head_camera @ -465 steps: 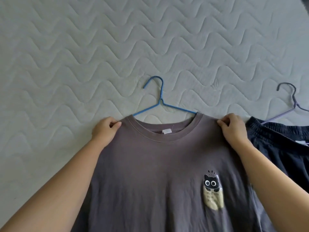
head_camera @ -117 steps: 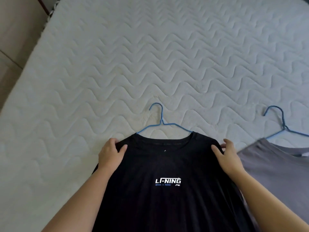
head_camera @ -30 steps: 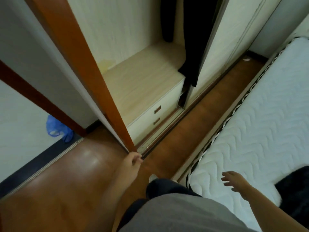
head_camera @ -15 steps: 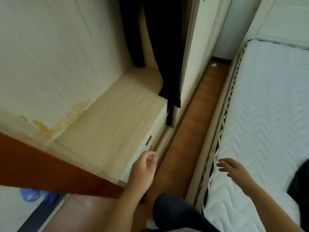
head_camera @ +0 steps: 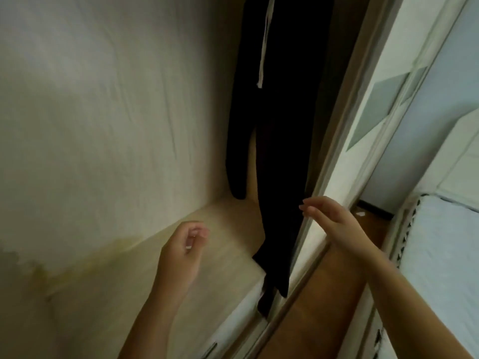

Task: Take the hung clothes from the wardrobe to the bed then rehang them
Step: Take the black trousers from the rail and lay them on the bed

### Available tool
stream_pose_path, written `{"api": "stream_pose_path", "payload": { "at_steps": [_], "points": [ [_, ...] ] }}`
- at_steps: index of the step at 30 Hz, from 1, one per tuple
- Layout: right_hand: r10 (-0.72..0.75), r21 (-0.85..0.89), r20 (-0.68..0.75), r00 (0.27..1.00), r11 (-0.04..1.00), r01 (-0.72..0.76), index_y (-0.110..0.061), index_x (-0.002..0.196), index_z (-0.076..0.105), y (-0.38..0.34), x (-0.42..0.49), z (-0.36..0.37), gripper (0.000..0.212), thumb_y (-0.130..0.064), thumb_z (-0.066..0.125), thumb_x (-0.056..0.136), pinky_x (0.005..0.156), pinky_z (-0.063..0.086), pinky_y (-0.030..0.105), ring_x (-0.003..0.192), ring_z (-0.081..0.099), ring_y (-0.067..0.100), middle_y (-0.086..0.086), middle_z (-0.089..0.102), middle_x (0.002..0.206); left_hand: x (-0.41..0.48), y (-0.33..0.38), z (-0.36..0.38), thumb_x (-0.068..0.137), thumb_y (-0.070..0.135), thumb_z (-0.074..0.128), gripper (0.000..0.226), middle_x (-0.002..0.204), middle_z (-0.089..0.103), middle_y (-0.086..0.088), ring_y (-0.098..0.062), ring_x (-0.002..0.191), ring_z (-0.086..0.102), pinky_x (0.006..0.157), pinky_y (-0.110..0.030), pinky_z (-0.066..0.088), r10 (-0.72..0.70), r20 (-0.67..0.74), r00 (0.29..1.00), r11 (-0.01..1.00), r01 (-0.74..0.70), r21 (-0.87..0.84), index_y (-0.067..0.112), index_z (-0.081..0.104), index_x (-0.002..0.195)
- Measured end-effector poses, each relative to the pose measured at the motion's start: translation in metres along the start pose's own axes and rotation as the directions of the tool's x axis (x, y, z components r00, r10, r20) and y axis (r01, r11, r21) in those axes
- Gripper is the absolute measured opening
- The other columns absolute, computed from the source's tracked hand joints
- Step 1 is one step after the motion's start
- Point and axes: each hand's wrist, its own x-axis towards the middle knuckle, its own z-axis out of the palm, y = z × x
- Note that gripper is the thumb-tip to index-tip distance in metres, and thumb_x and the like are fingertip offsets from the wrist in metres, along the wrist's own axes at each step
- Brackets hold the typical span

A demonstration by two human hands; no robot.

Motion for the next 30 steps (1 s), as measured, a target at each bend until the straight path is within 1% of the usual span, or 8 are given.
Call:
{"api": "stream_pose_path", "payload": {
  "at_steps": [2, 4, 6, 12, 15, 21, 26, 30],
  "points": [
    [-0.096, -0.017, 0.018, 0.995, 0.995, 0.096, -0.043, 0.098, 0.053, -0.018, 0.038, -0.024, 0.047, -0.076, 0.049, 0.065, 0.096, 0.048, 0.031, 0.103, 0.062, 0.009, -0.013, 0.064, 0.105, 0.03, 0.02, 0.012, 0.063, 0.057, 0.045, 0.021, 0.09, 0.067, 0.004, -0.023, 0.089, 0.064, 0.086, -0.043, 0.049, 0.049, -0.045, 0.998, 0.999, -0.049, -0.001, 0.052, 0.057, 0.078],
    [-0.163, -0.019, 0.039, 0.986, 0.986, 0.164, -0.036, 0.103, 0.054, -0.035, 0.073, -0.042, 0.021, -0.045, 0.052, 0.084, 0.097, 0.048, 0.033, 0.105, 0.061, 0.01, -0.008, 0.065, 0.11, 0.056, 0.04, 0.021, 0.062, 0.058, 0.045, 0.022, 0.09, 0.068, 0.006, -0.02, 0.089, 0.064, 0.086, -0.04, 0.05, 0.1, -0.072, 0.992, 0.995, -0.1, -0.002, 0.051, 0.057, 0.079],
    [-0.238, -0.042, 0.03, 0.971, 0.97, 0.24, -0.027, 0.112, 0.054, -0.052, 0.106, -0.056, 0.022, -0.027, 0.05, 0.091, 0.097, 0.047, 0.031, 0.108, 0.059, 0.011, -0.004, 0.063, 0.114, 0.08, 0.059, 0.024, 0.062, 0.058, 0.045, 0.023, 0.087, 0.068, 0.006, -0.019, 0.088, 0.064, 0.083, -0.035, 0.049, 0.16, -0.086, 0.983, 0.987, -0.16, 0.005, 0.051, 0.057, 0.08],
    [-0.406, -0.043, -0.145, 0.902, 0.914, 0.404, -0.018, 0.123, 0.049, -0.104, 0.185, -0.094, 0.032, -0.024, 0.05, 0.092, 0.1, 0.045, 0.031, 0.114, 0.055, 0.011, -0.003, 0.058, 0.121, 0.146, 0.116, 0.017, 0.064, 0.055, 0.048, 0.018, 0.09, 0.067, 0.015, -0.014, 0.087, 0.064, 0.08, -0.028, 0.048, 0.319, -0.109, 0.942, 0.947, -0.32, 0.005, 0.051, 0.059, 0.078],
    [-0.448, -0.057, -0.301, 0.842, 0.889, 0.453, -0.018, 0.125, 0.048, -0.132, 0.213, -0.112, 0.033, -0.025, 0.05, 0.092, 0.099, 0.044, 0.029, 0.116, 0.054, 0.011, -0.005, 0.056, 0.122, 0.175, 0.142, 0.014, 0.078, 0.037, 0.054, 0.01, 0.085, 0.068, 0.009, -0.012, 0.088, 0.064, 0.078, -0.024, 0.047, 0.379, -0.1, 0.92, 0.925, -0.379, 0.02, 0.045, 0.06, 0.078],
    [-0.535, -0.349, -0.398, 0.745, 0.84, 0.416, -0.016, 0.136, 0.038, -0.193, 0.278, -0.128, 0.047, -0.031, 0.048, 0.092, 0.099, 0.033, 0.024, 0.128, 0.041, 0.016, 0.003, 0.043, 0.139, 0.211, 0.177, 0.01, 0.087, 0.016, 0.056, 0.014, 0.088, 0.068, 0.012, -0.004, 0.08, 0.065, 0.074, -0.011, 0.048, 0.456, -0.107, 0.884, 0.888, -0.46, -0.015, 0.03, 0.059, 0.085],
    [-0.212, -0.009, -0.462, 0.861, 0.972, 0.234, -0.014, 0.143, 0.025, -0.215, 0.328, -0.142, 0.066, -0.042, 0.051, 0.089, 0.101, 0.042, 0.036, 0.128, 0.044, 0.026, 0.009, 0.041, 0.143, 0.22, 0.188, 0.005, 0.089, 0.002, 0.048, 0.016, 0.085, 0.068, -0.002, 0.003, 0.07, 0.064, 0.062, -0.001, 0.044, 0.453, -0.128, 0.882, 0.88, -0.466, -0.093, 0.01, 0.061, 0.092],
    [-0.041, 0.048, -0.419, 0.907, 0.997, 0.067, -0.001, 0.13, 0.04, -0.224, 0.353, -0.144, 0.054, -0.04, 0.045, 0.093, 0.066, 0.044, 0.033, 0.086, 0.057, 0.025, 0.012, 0.057, 0.104, 0.227, 0.188, 0.0, 0.089, 0.0, 0.048, 0.017, 0.086, 0.069, -0.005, 0.002, 0.067, 0.064, 0.06, -0.002, 0.044, 0.451, -0.15, 0.88, 0.877, -0.468, -0.106, 0.01, 0.061, 0.089]
  ]
}}
